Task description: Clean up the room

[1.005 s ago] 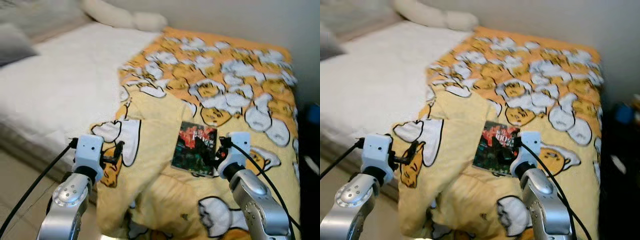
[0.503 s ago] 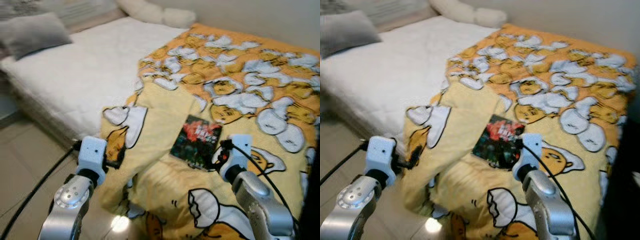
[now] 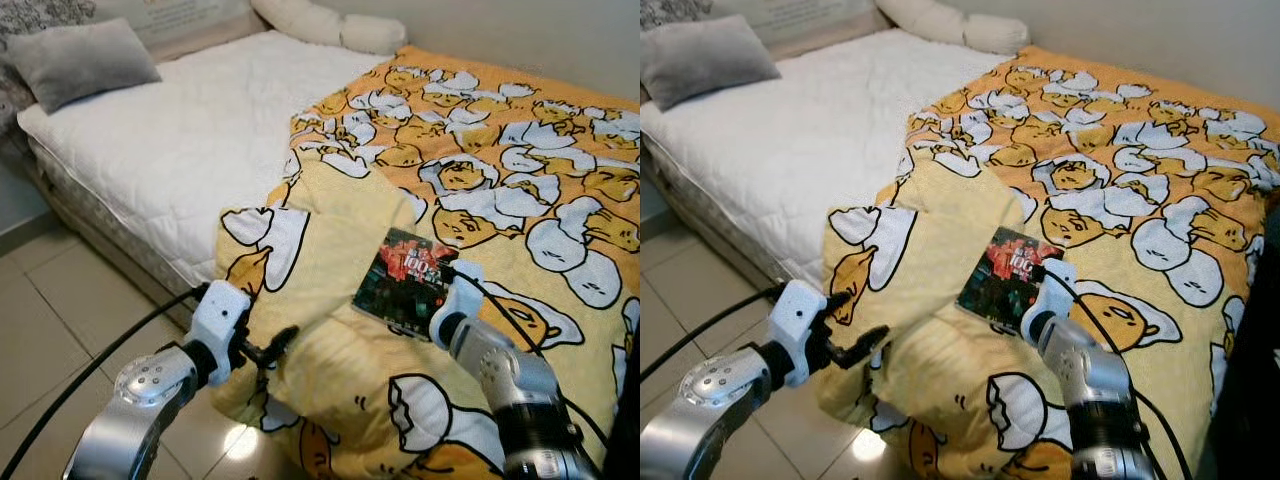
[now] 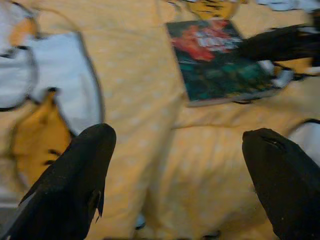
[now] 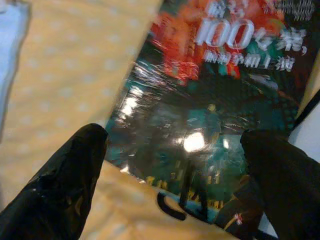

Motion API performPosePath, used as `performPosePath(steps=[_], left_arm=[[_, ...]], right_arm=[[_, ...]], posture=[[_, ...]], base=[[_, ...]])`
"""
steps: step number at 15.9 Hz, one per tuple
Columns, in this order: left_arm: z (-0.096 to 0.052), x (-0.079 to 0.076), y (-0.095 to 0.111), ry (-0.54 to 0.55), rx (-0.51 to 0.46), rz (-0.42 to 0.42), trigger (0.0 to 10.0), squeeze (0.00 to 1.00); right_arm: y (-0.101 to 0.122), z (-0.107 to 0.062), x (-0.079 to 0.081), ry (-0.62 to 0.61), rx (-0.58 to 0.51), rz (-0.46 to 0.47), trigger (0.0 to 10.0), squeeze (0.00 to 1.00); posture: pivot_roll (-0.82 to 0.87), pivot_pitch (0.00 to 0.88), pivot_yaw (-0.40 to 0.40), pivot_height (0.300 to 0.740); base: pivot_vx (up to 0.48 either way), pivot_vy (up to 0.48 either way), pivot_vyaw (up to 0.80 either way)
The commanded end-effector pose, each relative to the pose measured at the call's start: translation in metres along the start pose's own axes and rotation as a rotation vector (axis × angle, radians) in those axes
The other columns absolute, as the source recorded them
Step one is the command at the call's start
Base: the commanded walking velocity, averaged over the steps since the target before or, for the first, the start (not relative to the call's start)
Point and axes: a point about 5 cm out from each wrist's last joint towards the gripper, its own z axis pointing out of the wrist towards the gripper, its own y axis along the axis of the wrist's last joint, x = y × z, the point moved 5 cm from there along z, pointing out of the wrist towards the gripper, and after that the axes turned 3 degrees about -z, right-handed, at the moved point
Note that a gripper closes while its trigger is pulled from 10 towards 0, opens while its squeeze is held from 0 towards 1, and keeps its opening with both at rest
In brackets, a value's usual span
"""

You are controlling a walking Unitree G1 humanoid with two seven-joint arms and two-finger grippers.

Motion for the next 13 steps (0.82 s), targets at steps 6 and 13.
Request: performPosePath(steps=[6, 13], left_arm=[[-0.002, -0.016, 0.003, -0.195, 0.054, -0.012, 10.0, 0.86], [0.001, -0.019, 0.002, -0.245, 0.074, -0.046, 10.0, 0.58]], right_arm=[[0.013, 0.008, -0.032, -0.120, -0.003, 0.040, 10.0, 0.00], [-0.002, 0.002, -0.042, -0.048, 0.062, 0.143, 10.0, 0.00]], posture=[[-0.13, 0.000, 0.018, 0.740], [-0.15, 0.000, 0.023, 0.740]], base=[[0.000, 0.000, 0.00], [0.000, 0.000, 0.00]])
